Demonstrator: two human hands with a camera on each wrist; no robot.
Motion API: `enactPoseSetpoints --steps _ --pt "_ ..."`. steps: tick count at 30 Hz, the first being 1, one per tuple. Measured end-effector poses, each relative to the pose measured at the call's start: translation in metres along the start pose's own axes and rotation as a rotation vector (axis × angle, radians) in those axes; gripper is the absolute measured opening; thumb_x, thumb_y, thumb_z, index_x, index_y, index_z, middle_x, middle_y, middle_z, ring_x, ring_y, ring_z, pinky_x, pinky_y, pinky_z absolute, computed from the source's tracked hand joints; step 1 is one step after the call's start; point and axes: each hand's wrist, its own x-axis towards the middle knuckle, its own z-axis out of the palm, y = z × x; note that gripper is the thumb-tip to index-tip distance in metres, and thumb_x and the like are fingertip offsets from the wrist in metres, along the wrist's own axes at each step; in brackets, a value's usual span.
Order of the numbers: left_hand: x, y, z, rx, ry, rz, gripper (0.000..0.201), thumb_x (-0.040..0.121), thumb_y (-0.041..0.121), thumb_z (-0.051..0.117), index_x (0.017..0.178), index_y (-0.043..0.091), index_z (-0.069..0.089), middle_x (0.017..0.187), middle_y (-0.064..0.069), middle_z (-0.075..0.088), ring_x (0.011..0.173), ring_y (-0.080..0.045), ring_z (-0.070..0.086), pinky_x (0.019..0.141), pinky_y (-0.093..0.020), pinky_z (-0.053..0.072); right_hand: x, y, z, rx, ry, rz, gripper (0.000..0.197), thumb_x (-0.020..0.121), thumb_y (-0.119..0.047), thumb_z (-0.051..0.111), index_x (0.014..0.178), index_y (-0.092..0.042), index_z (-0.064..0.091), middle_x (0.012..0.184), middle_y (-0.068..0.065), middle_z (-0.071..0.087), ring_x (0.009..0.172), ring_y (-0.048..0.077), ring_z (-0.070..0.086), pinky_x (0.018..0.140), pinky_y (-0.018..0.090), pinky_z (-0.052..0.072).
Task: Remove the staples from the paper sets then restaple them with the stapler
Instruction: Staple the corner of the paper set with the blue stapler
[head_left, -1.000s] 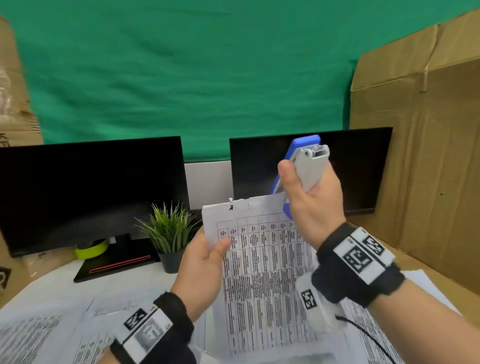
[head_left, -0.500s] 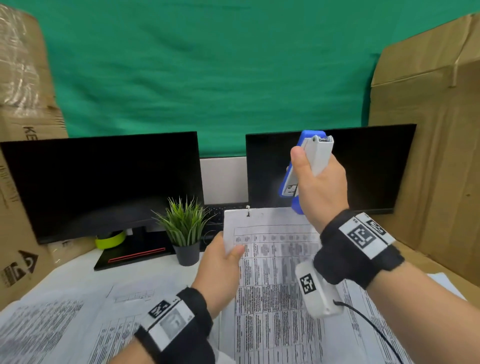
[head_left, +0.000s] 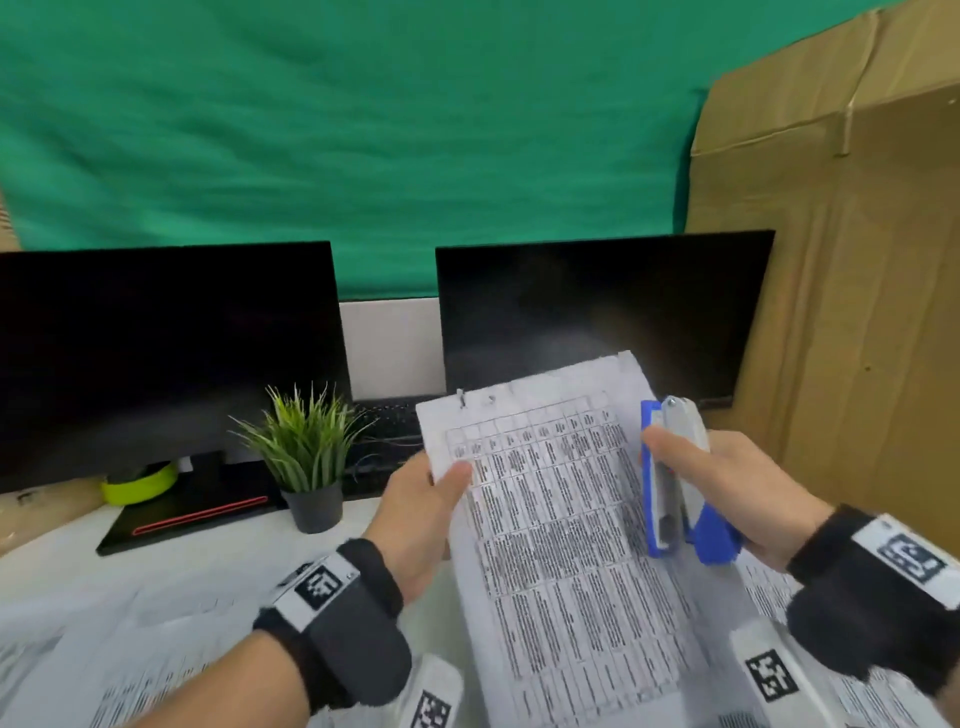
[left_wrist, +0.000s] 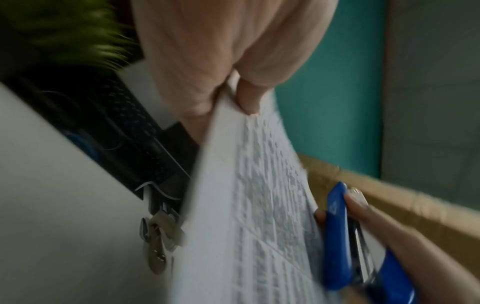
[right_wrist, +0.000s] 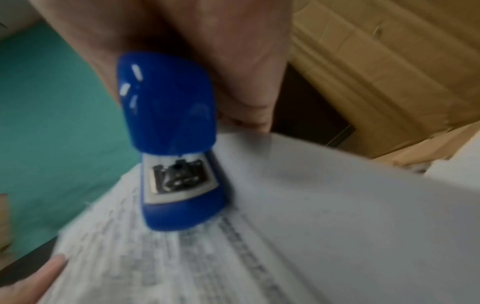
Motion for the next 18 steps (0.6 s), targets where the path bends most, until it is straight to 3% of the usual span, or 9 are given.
enactPoseSetpoints --steps 3,5,7,9,10,12,13,16,18 --pt "0.012 -0.011 0.021 0.308 -0.064 -0.097 0.016 0.099 0.022 0.051 0.112 0.013 0.054 0.098 -0.004 0.060 0.075 -0.022 0.063 0.063 -0.039 0.058 0.002 0.021 -0.046 -0.093 0.213 0.161 0.043 0.088 -0.045 0.061 0.085 -0.002 0.067 0.079 0.029 0.066 0.068 0.032 0.058 0.064 0.038 0.046" --pt "0.019 -0.026 0.015 0.651 -0.166 -0.039 0.010 0.096 0.025 0.055 0.103 0.018 0.057 0.095 0.000 0.057 0.074 -0.018 0.060 0.058 -0.029 0.053 -0.001 0.039 -0.068 -0.249 0.322 0.275 0.047 0.088 -0.042 0.062 0.079 0.004 0.064 0.067 0.021 0.063 0.061 0.030 0.058 0.060 0.033 0.044" --pt "0.023 -0.045 -0.004 0.948 -0.262 -0.007 0.007 0.093 0.028 0.058 0.091 0.022 0.060 0.095 0.003 0.061 0.081 -0.016 0.060 0.065 -0.026 0.052 0.001 0.068 -0.086 -0.550 0.349 0.377 0.068 0.079 -0.066 0.051 0.074 0.000 0.065 0.067 0.017 0.065 0.067 0.031 0.062 0.069 0.035 0.048" --pt "0.024 -0.062 -0.033 1.201 -0.340 -0.076 0.008 0.091 0.034 0.058 0.088 0.026 0.059 0.102 0.004 0.065 0.095 -0.016 0.061 0.084 -0.030 0.052 0.007 0.098 -0.094 -0.832 0.272 0.404 0.080 0.061 -0.081 0.032 0.069 -0.008 0.063 0.069 0.013 0.065 0.070 0.029 0.064 0.070 0.031 0.048" --pt "0.023 -0.068 -0.050 1.305 -0.363 -0.126 0.008 0.090 0.036 0.058 0.088 0.028 0.057 0.105 0.004 0.064 0.099 -0.016 0.060 0.089 -0.030 0.050 0.007 0.102 -0.088 -0.848 0.202 0.392 0.075 0.066 -0.078 0.037 0.072 -0.008 0.063 0.067 0.012 0.065 0.065 0.028 0.065 0.063 0.028 0.047" --pt "0.018 -0.073 -0.083 1.445 -0.343 -0.218 0.010 0.089 0.039 0.057 0.091 0.029 0.054 0.111 0.005 0.060 0.104 -0.016 0.057 0.093 -0.029 0.047 0.012 0.093 -0.062 -0.803 0.100 0.339 0.051 0.090 -0.053 0.048 0.077 -0.005 0.061 0.055 0.006 0.061 0.045 0.016 0.059 0.045 0.021 0.042" --pt "0.015 -0.072 -0.101 1.490 -0.304 -0.266 0.014 0.088 0.041 0.058 0.095 0.030 0.055 0.114 0.005 0.058 0.105 -0.015 0.056 0.093 -0.028 0.046 0.015 0.087 -0.047 -0.812 0.022 0.302 0.043 0.094 -0.045 0.049 0.082 -0.005 0.060 0.056 0.004 0.061 0.044 0.012 0.056 0.043 0.018 0.039" --pt "0.006 -0.061 -0.148 1.595 -0.174 -0.390 0.039 0.084 0.048 0.060 0.118 0.029 0.054 0.127 0.005 0.050 0.113 -0.016 0.052 0.095 -0.028 0.044 0.028 0.056 0.009 -0.955 -0.252 0.159 0.039 0.092 -0.046 0.049 0.105 -0.010 0.056 0.092 0.002 0.067 0.074 0.011 0.059 0.060 0.018 0.039" --pt "-0.003 -0.050 -0.180 1.632 -0.099 -0.439 0.056 0.084 0.052 0.061 0.132 0.028 0.046 0.137 0.004 0.045 0.122 -0.017 0.048 0.100 -0.028 0.041 0.042 0.039 0.053 -1.022 -0.401 0.075 0.040 0.091 -0.048 0.050 0.117 -0.018 0.049 0.090 -0.005 0.060 0.072 0.005 0.053 0.059 0.015 0.036"
